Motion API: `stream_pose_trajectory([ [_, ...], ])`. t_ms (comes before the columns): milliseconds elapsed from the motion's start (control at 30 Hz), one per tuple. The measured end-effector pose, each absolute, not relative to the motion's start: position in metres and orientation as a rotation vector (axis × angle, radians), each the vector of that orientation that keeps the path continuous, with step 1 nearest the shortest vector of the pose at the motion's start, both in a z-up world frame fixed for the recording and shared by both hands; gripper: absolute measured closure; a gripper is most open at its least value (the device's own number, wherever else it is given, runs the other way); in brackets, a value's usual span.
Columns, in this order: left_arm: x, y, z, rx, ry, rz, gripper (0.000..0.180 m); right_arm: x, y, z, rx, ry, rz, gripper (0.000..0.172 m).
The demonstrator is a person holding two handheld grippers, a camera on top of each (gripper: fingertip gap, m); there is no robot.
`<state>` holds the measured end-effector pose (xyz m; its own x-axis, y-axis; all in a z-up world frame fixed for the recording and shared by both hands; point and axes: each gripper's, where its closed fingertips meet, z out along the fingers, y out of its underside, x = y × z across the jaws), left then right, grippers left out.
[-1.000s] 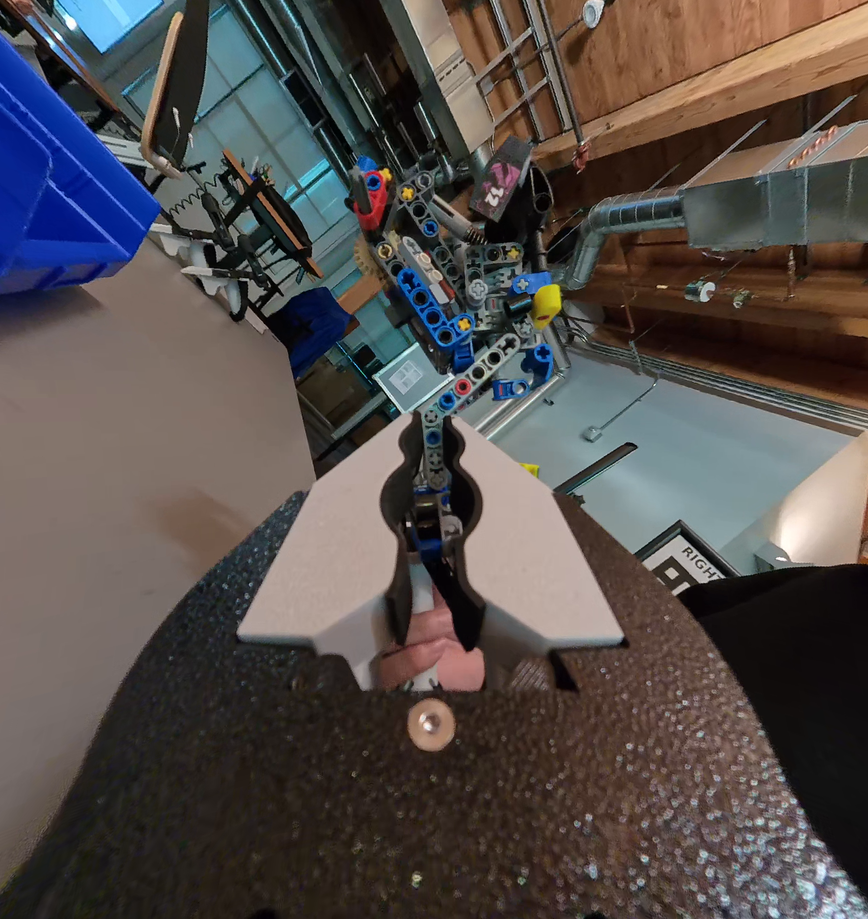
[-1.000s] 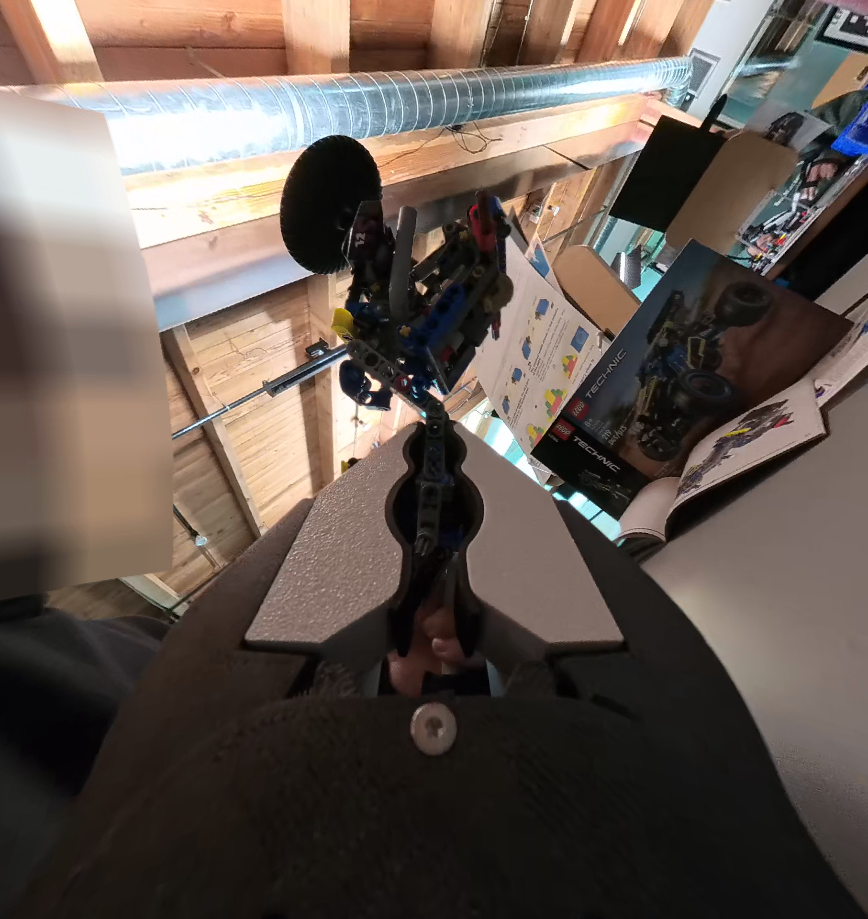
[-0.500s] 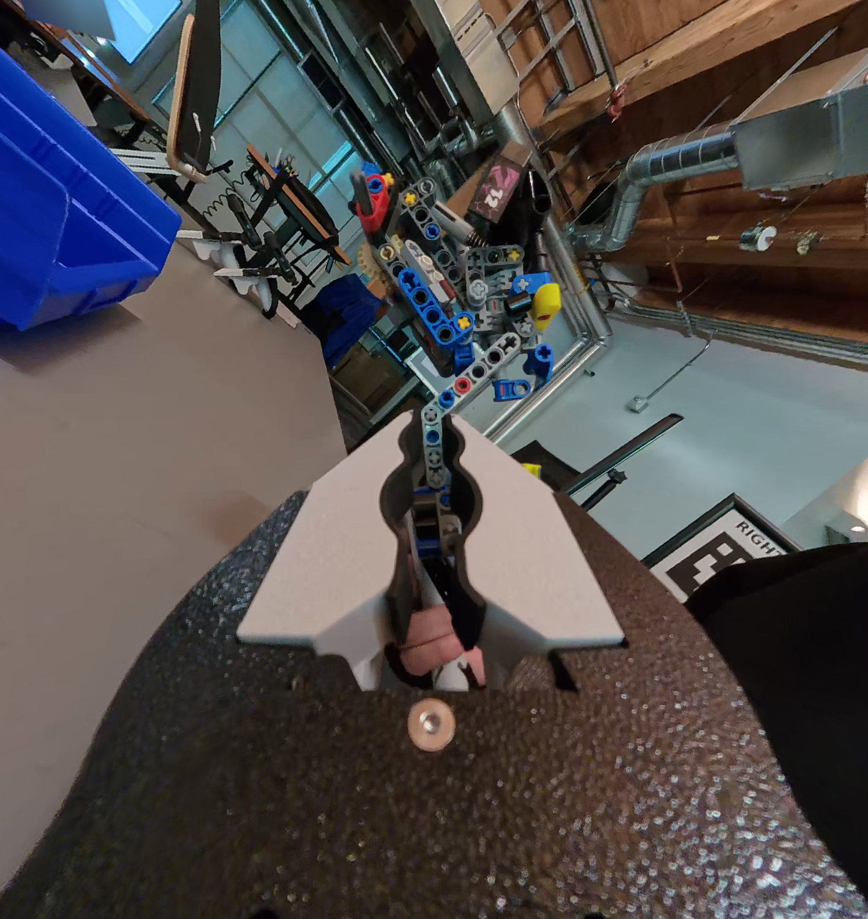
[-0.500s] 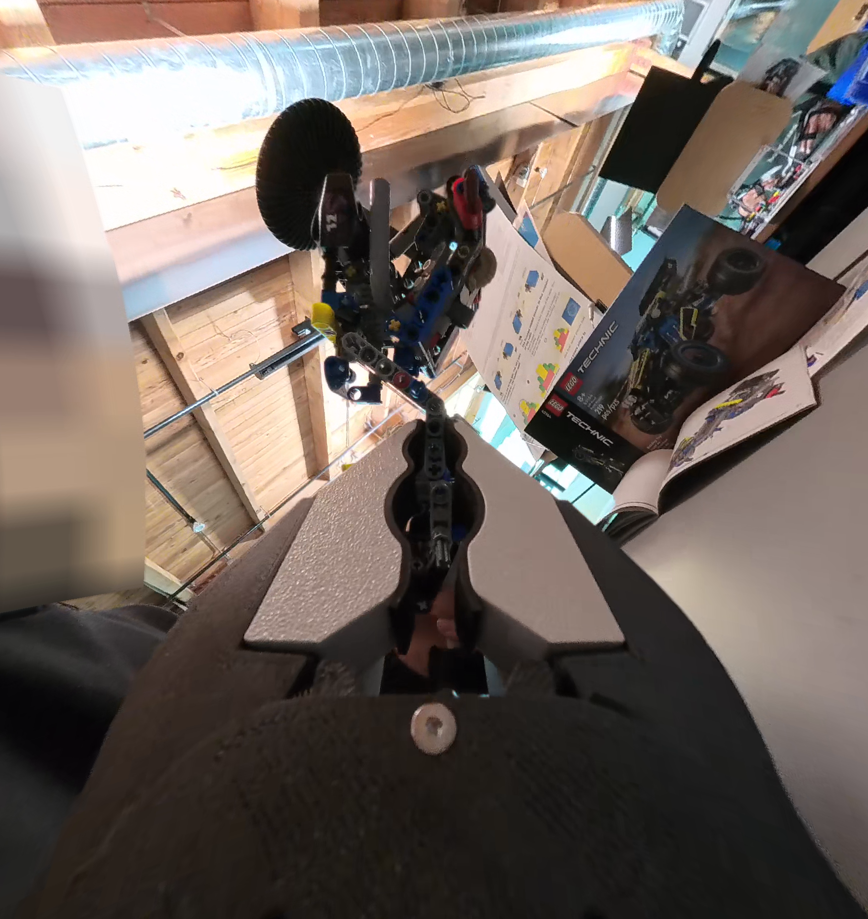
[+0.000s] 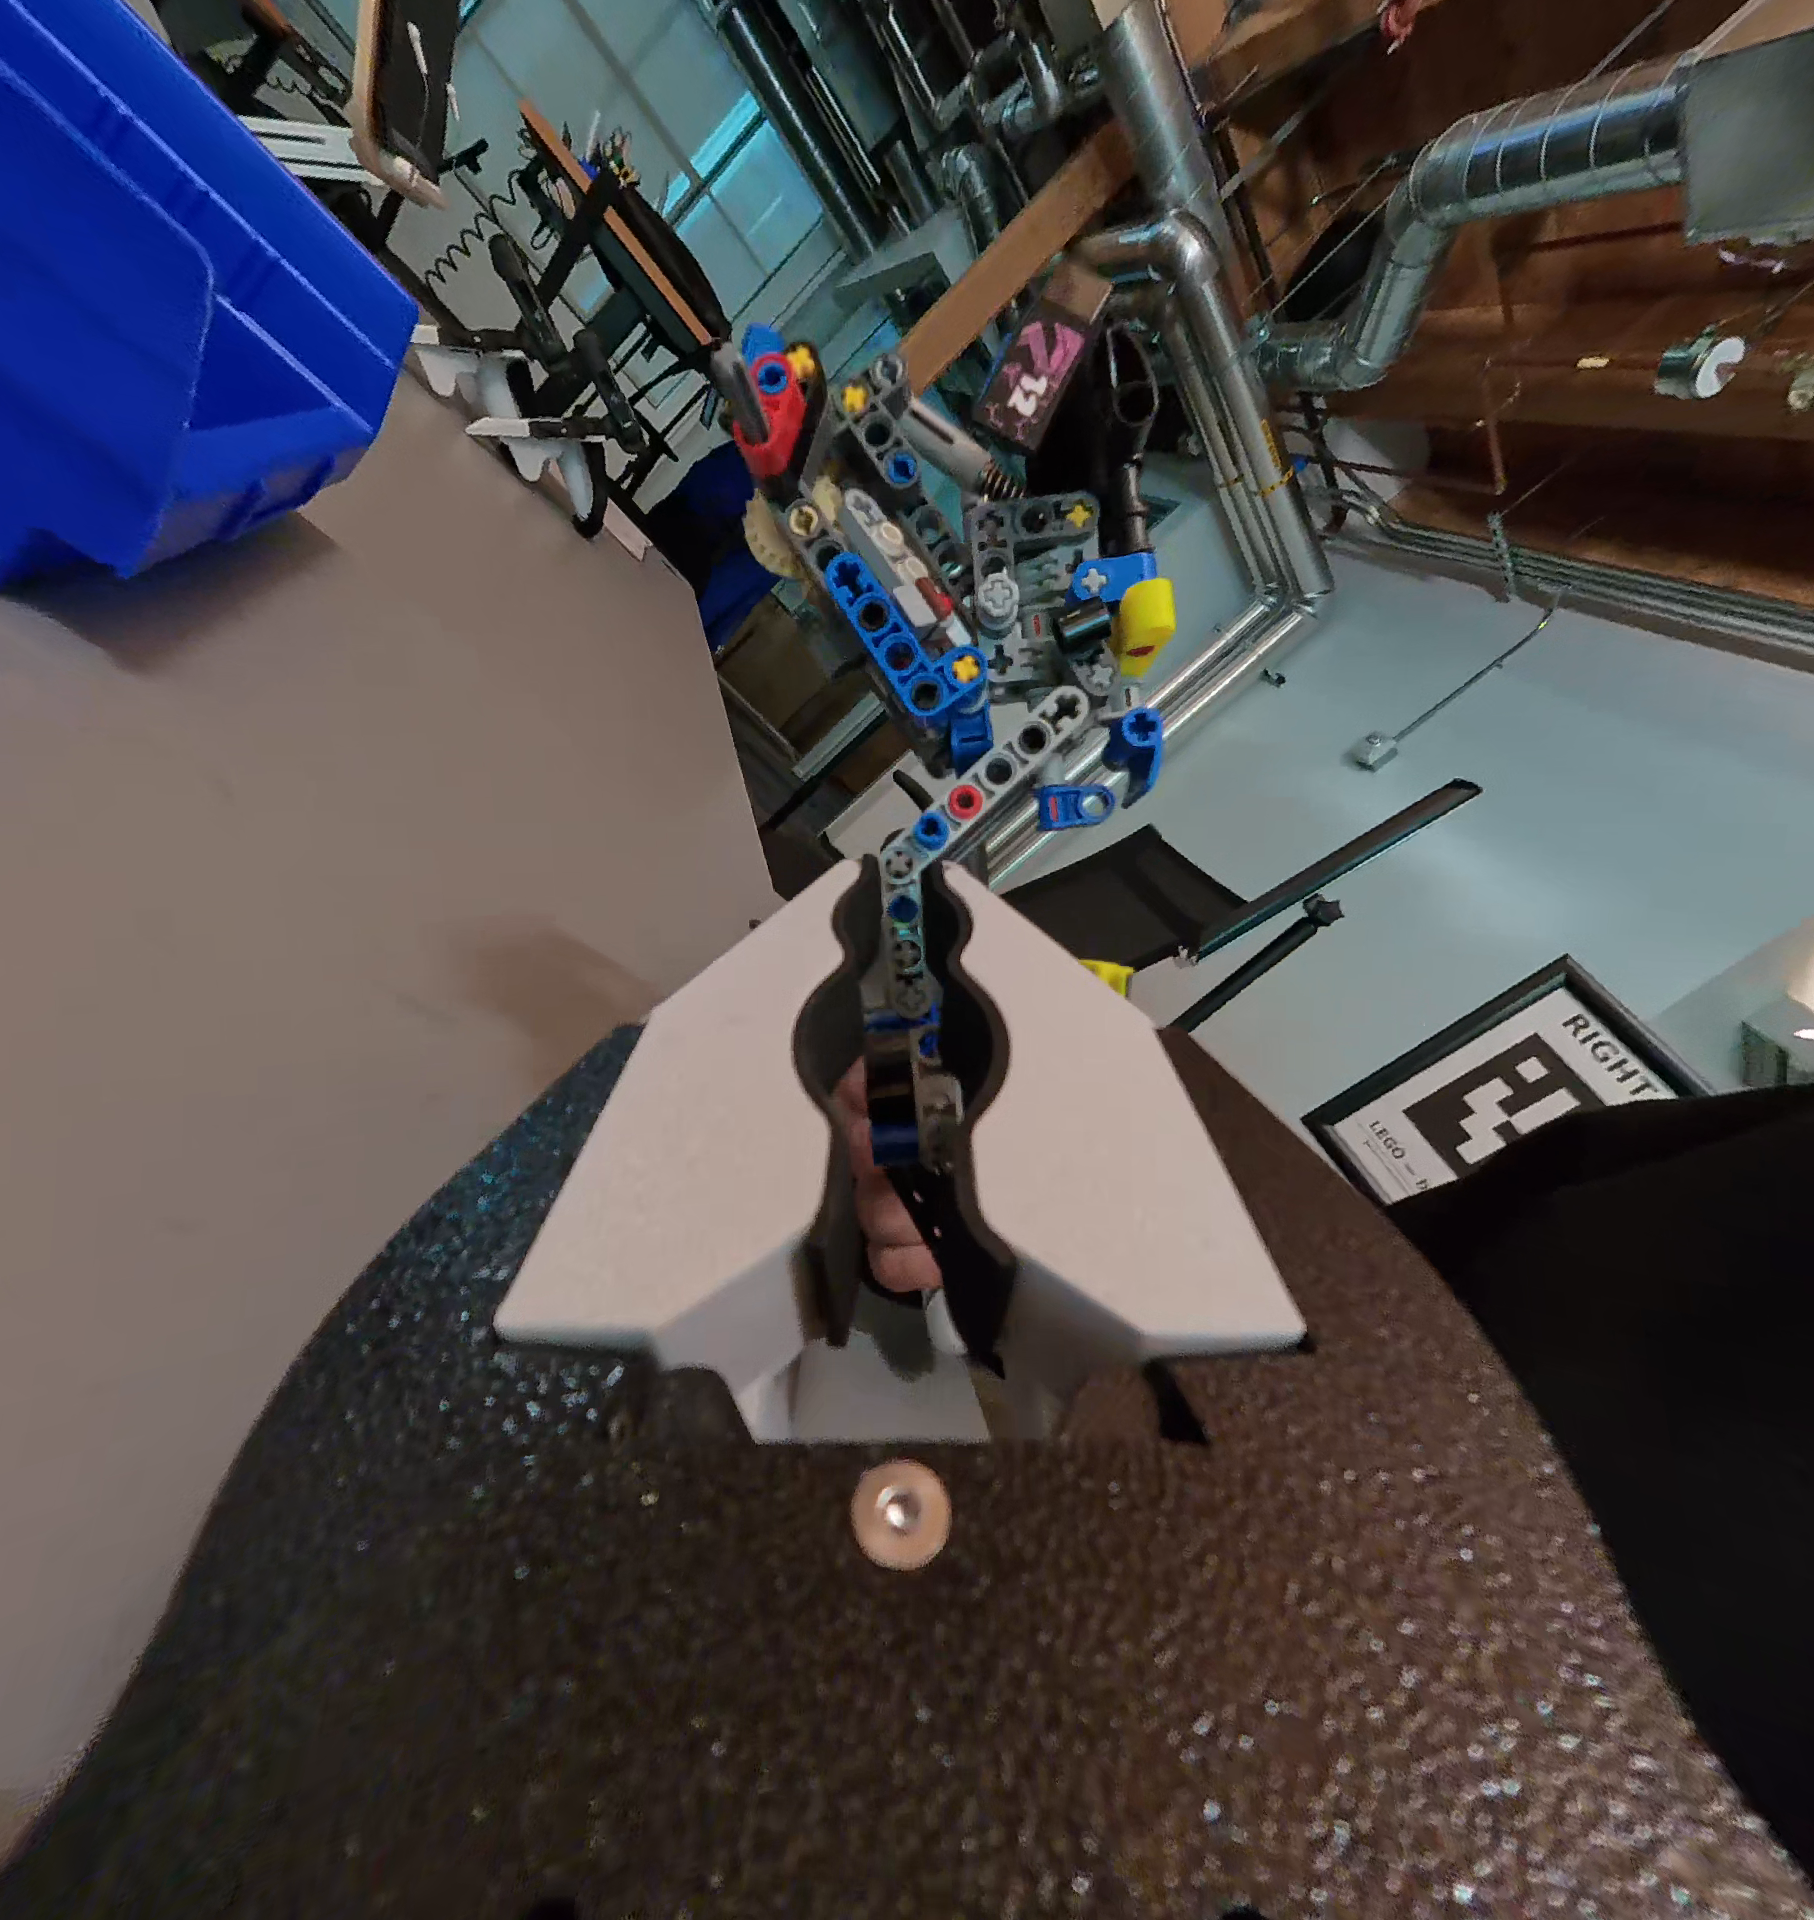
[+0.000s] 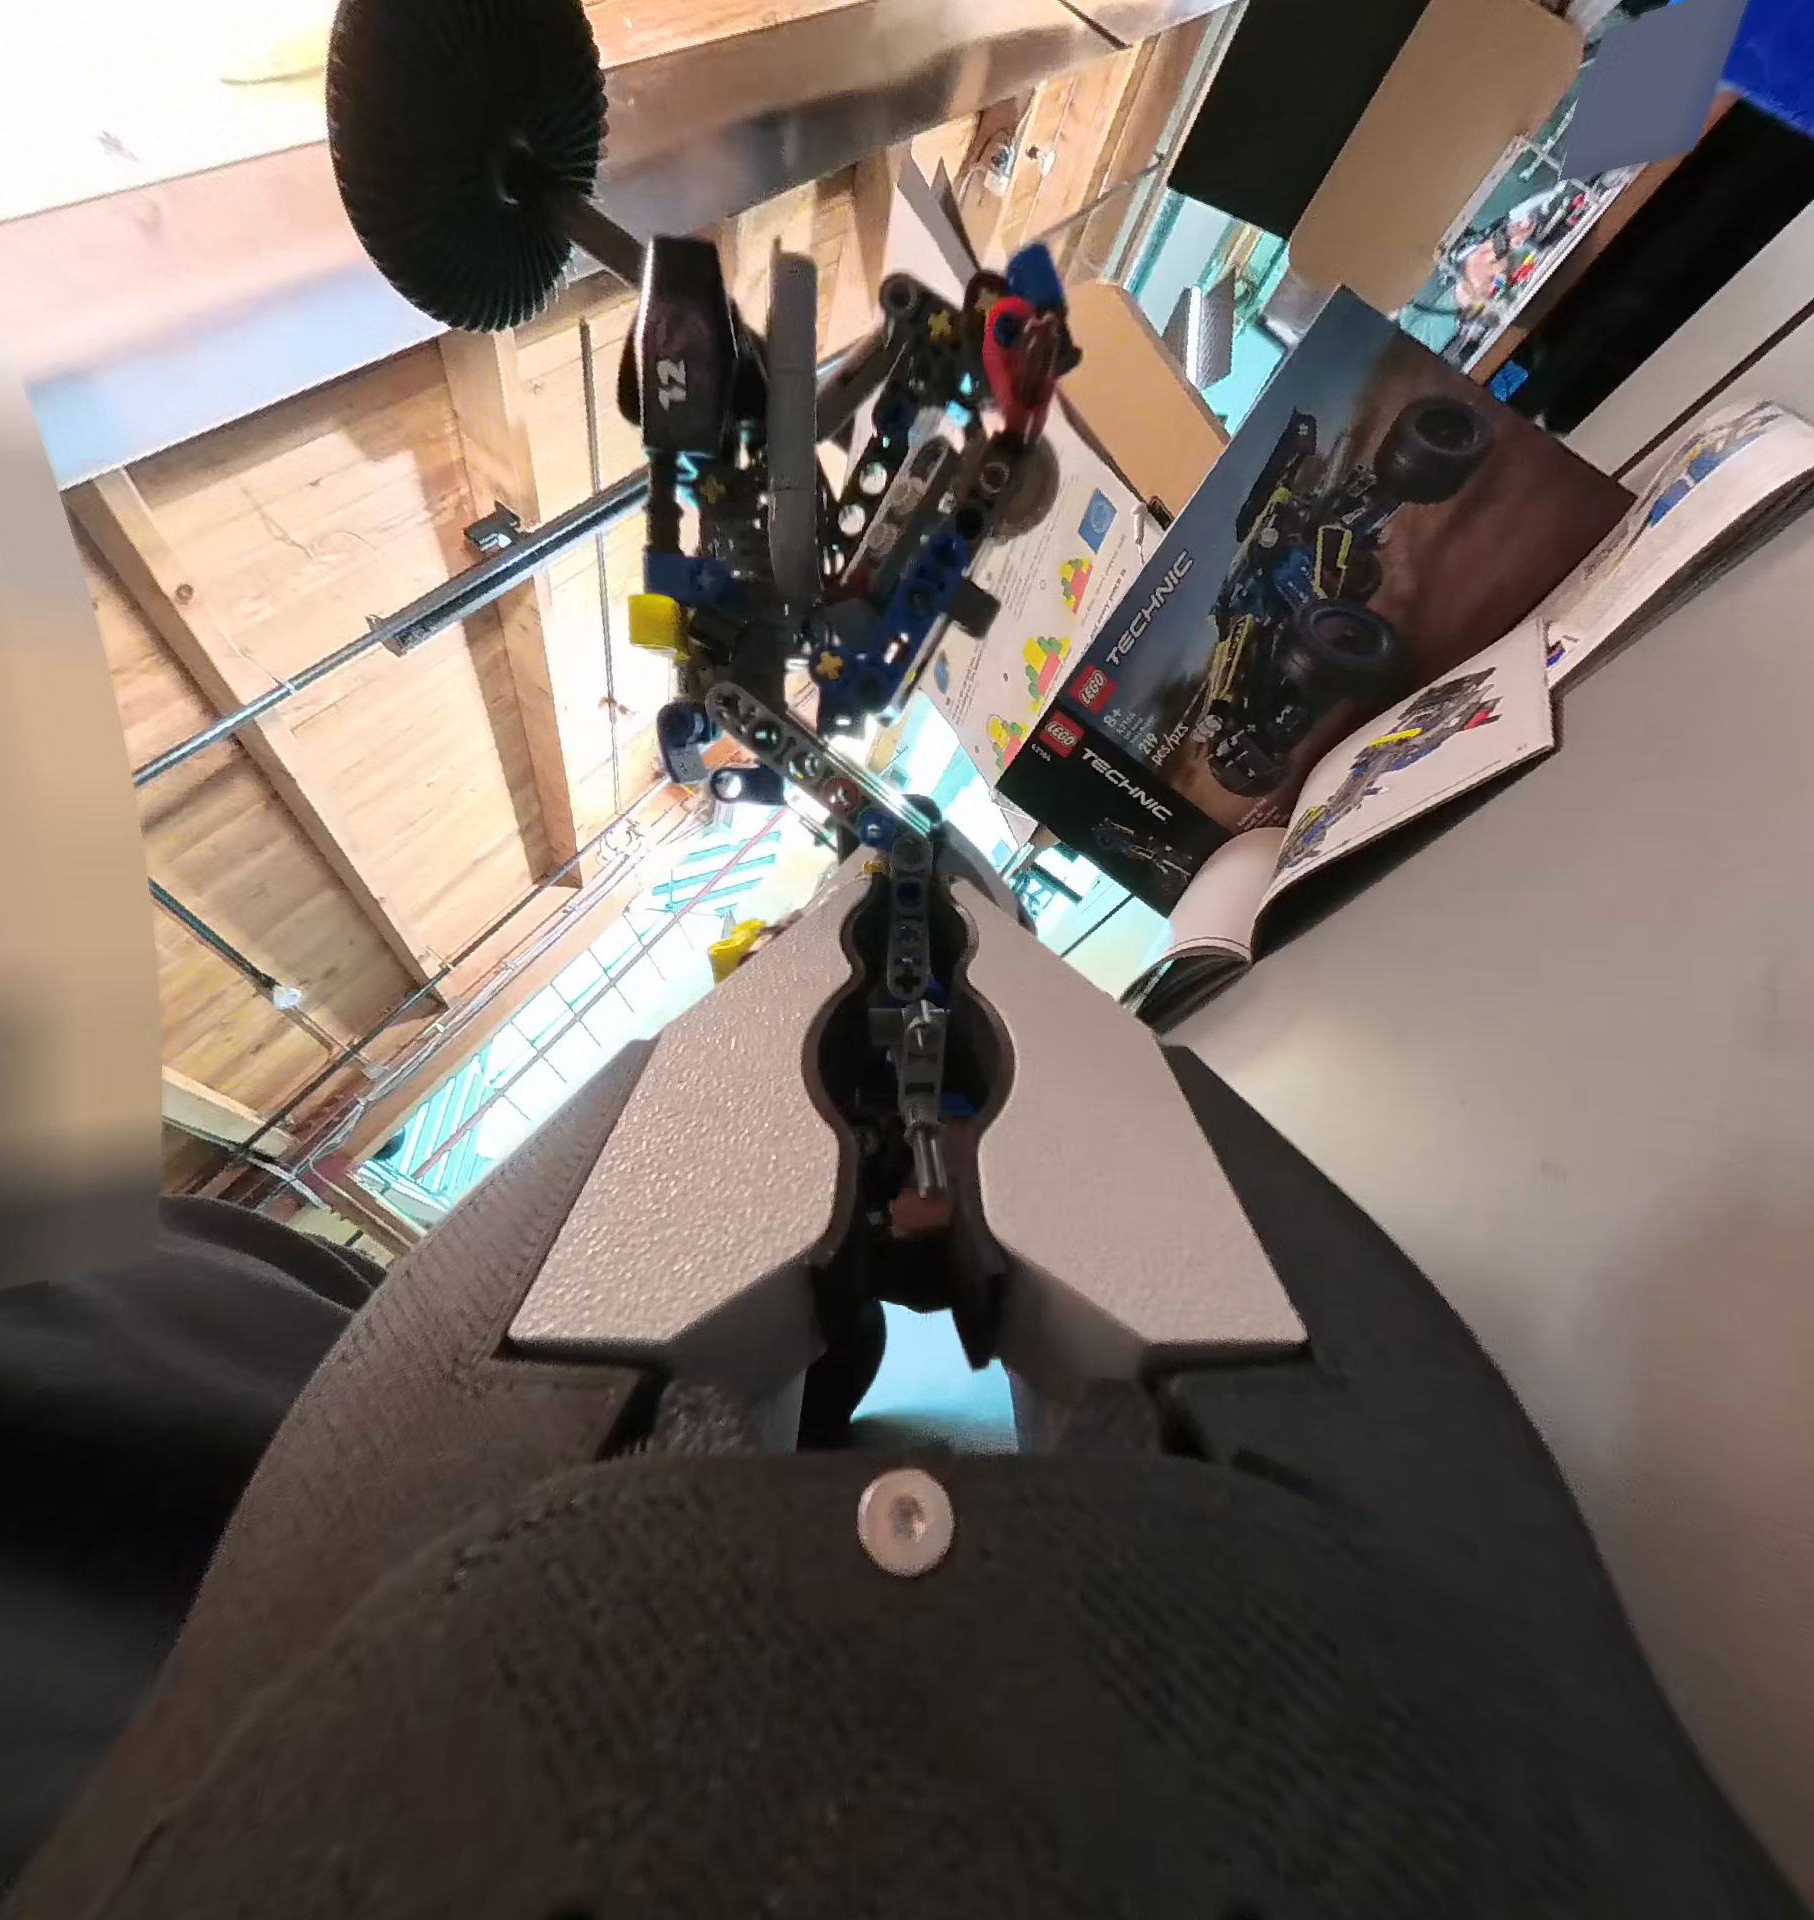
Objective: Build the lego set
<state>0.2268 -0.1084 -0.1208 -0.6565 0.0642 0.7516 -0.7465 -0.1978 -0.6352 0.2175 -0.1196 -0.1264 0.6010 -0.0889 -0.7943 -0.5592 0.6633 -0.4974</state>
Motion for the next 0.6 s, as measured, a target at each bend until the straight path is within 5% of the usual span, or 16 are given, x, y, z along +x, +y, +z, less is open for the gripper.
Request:
stream_pose_trajectory([
  [600, 0.2285, -0.1036, -0.1304, 0.751, -1.613, 1.889, 0.174, 0.2181, -0.1144, -0.1344, -0.822, 0.916, 0.344, 0.167],
])
